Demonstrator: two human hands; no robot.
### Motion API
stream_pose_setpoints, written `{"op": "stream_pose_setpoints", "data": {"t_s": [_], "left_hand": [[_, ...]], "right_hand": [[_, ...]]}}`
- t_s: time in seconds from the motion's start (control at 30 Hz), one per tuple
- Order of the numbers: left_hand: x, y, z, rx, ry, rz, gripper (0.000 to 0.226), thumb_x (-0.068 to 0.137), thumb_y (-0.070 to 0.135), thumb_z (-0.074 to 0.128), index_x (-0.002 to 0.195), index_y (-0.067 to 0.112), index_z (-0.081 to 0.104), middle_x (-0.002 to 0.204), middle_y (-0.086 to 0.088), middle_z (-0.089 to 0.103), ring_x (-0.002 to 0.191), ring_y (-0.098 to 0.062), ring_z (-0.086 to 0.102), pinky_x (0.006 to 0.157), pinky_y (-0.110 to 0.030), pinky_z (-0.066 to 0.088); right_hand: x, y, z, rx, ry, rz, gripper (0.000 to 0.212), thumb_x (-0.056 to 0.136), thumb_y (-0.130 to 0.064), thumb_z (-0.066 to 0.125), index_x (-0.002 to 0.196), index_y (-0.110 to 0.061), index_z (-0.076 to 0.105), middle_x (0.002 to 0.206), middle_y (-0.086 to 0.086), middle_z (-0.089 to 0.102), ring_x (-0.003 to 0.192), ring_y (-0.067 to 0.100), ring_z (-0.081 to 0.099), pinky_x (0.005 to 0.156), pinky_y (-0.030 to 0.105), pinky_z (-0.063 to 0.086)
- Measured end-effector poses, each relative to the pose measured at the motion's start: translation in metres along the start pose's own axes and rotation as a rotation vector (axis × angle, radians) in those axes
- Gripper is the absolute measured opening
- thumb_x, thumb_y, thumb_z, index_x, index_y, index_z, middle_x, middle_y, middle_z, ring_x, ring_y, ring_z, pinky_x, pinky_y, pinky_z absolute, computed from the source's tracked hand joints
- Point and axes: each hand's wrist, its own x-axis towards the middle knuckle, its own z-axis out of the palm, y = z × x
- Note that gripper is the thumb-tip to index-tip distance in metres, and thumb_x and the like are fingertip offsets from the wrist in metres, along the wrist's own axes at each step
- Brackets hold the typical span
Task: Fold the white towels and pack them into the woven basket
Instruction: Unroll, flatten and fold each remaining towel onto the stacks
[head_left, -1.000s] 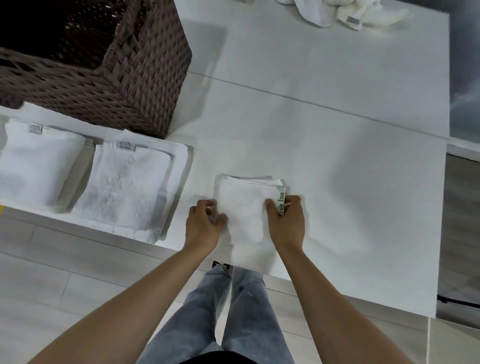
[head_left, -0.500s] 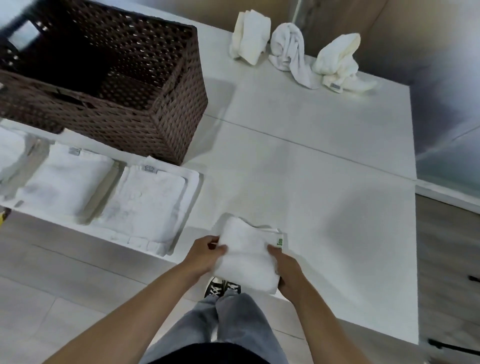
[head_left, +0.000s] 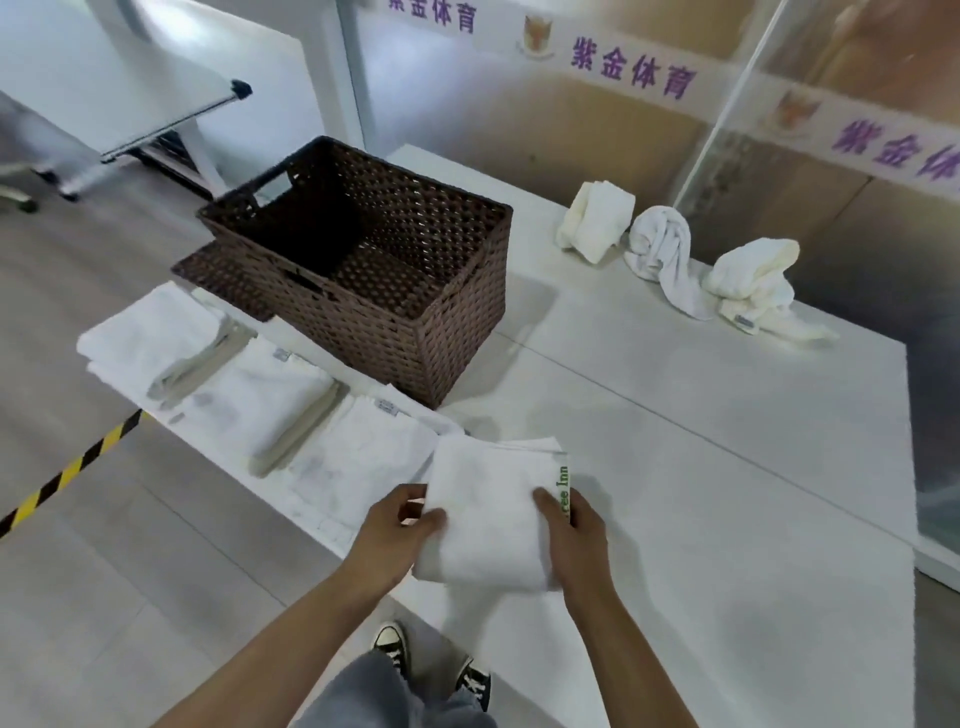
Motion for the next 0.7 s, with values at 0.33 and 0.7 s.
{"op": "stream_pose_setpoints", "data": {"t_s": [0.33,0.7], "left_hand": [[0.009,-0.002,-0.101,-0.174,0.203,0.020,0.016,0.095,0.021,0.066,0.108,0.030,0.067,0.101,0.000,0.073,0.089,-0.021,0.071,0.072,-0.028,0.055],[0.064,-0.018,-0.287,-0.208,0.254,-0.019,0.040,0.072,0.040,0.063,0.108,0.024,0.067,0.094,-0.002,0.073,0.080,-0.019,0.072,0.064,-0.026,0.053]], "right_hand": [[0.014,-0.053,0.117,-0.089,-0.202,-0.180,0.016,0.094,-0.024,0.071,0.083,-0.013,0.071,0.079,-0.005,0.073,0.076,0.012,0.064,0.070,0.029,0.049],[0.020,-0.078,0.319,-0.169,-0.303,-0.137,0.013,0.095,-0.027,0.071,0.105,-0.021,0.076,0.100,-0.011,0.078,0.103,0.013,0.070,0.095,0.037,0.054]]}}
